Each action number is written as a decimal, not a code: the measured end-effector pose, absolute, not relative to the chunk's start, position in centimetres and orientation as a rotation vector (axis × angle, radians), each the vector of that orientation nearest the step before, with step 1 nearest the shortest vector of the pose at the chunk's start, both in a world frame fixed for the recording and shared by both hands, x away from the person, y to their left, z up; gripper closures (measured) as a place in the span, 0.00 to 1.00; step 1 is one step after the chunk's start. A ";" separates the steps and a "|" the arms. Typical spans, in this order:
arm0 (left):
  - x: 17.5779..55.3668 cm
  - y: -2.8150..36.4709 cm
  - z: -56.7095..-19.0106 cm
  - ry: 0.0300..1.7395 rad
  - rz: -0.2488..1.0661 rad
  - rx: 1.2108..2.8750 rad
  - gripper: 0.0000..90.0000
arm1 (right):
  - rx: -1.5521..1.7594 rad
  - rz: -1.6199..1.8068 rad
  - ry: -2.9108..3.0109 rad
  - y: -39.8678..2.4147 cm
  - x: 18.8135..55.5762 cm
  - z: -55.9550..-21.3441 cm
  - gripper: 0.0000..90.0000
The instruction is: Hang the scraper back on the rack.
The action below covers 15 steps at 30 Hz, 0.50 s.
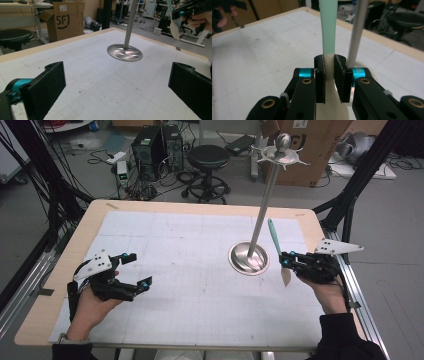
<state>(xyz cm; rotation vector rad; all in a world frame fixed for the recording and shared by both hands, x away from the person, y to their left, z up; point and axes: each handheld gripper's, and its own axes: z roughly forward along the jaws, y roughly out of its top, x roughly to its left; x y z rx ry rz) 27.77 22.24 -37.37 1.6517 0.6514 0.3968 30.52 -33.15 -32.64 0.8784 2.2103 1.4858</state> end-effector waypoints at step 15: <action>27.7 22.1 -37.7 0.658 0.385 1.651 0.02 | 0.859 1.581 2.002 -35.3 31.6 -29.2 0.89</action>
